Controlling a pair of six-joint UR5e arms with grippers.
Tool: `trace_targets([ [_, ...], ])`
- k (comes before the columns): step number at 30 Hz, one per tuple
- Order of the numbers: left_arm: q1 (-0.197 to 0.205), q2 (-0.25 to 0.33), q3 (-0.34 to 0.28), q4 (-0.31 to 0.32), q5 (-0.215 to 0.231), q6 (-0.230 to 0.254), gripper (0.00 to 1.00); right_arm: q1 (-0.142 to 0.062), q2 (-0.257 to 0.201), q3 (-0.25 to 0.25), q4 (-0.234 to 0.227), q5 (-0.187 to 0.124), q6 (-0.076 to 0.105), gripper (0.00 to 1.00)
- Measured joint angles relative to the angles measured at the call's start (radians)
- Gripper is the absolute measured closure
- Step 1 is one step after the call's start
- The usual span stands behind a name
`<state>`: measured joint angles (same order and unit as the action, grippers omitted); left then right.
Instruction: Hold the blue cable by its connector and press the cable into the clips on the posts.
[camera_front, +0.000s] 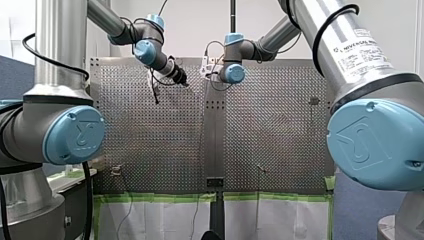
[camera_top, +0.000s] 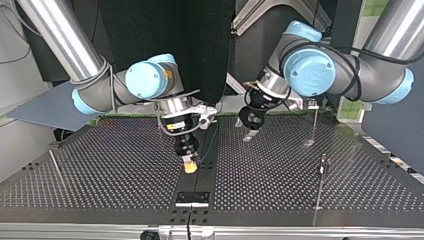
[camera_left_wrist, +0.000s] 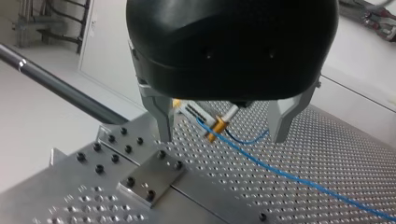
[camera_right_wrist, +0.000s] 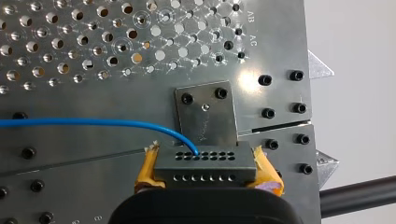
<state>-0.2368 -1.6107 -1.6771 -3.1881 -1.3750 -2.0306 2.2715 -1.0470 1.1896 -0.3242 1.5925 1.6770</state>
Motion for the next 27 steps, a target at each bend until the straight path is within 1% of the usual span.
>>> trace_targets([
  [3, 0.007, -0.011, 0.009, 0.001, 0.012, -0.009, 0.0, 0.0, 0.0, 0.0, 0.0, 0.0, 0.0, 1.0],
  [9, 0.021, -0.015, 0.037, 0.001, 0.035, -0.037, 0.0, 0.001, 0.0, 0.0, 0.0, 0.0, 0.0, 1.0],
  [16, 0.037, -0.021, 0.043, 0.001, 0.04, -0.043, 0.0, 0.001, 0.0, 0.0, -0.001, 0.0, 0.0, 1.0],
  [27, 0.052, -0.082, 0.053, -0.001, 0.06, -0.043, 0.0, 0.002, 0.0, 0.0, 0.0, 0.0, 0.0, 1.0],
])
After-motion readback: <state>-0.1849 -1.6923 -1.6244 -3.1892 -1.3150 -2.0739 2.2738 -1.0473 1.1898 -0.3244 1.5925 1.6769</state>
